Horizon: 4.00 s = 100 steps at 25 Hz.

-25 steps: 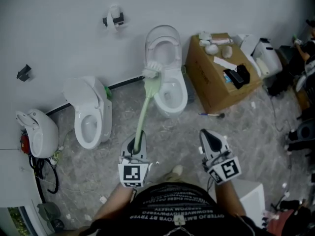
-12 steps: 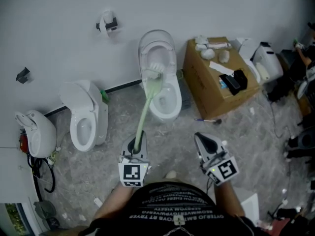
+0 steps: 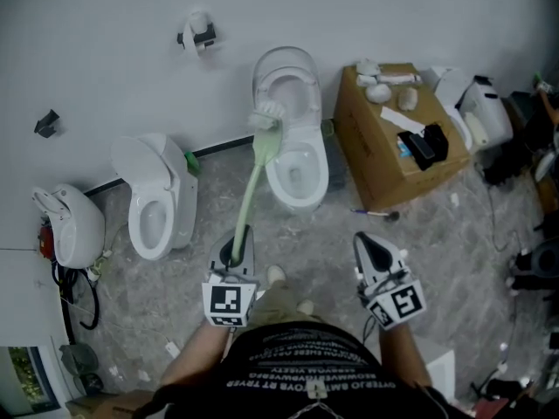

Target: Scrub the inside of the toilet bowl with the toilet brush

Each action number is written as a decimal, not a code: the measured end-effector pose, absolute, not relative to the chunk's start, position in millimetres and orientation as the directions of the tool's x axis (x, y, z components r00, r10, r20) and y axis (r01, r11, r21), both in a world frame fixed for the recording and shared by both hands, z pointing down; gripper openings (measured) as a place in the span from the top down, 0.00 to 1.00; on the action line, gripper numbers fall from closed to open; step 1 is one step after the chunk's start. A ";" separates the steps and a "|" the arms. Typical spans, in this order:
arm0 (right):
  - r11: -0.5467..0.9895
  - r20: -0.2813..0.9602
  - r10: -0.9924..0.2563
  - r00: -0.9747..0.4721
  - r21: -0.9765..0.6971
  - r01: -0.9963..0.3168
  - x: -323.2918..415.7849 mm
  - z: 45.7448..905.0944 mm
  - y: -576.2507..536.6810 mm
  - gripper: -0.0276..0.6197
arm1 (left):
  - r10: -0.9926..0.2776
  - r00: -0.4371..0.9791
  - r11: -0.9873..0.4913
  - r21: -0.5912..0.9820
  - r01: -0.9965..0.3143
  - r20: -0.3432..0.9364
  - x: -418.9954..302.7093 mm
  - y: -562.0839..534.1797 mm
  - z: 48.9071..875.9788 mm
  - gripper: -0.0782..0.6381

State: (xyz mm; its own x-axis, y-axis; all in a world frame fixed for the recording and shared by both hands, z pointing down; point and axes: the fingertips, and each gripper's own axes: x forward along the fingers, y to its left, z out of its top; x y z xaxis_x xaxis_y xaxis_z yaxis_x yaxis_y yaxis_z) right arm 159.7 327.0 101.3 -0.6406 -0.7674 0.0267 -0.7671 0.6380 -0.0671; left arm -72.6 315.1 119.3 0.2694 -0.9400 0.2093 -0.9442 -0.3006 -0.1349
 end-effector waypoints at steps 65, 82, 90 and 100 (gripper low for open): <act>0.793 0.112 -0.607 -0.786 0.035 -0.608 69.5 108.3 -25.1 0.95 | -0.954 0.118 -0.134 -0.038 -0.990 0.275 -105.6 18.7 165.5 0.89; 0.899 0.117 -0.432 -0.894 -0.025 -0.437 95.2 127.0 -143.9 0.95 | -0.861 -0.024 -0.001 -0.049 -0.999 0.507 -52.0 -48.1 238.1 0.89; 0.921 0.117 -0.377 -0.919 -0.058 -0.385 103.4 149.0 -170.9 0.95 | -0.804 -0.072 0.059 -0.041 -0.997 0.590 -37.2 -46.4 281.0 0.89; 0.893 0.141 -0.418 -0.897 -0.116 -0.434 101.7 188.2 -162.2 0.95 | -0.732 -0.023 0.027 -0.004 -1.000 0.681 -35.0 -21.1 341.6 0.89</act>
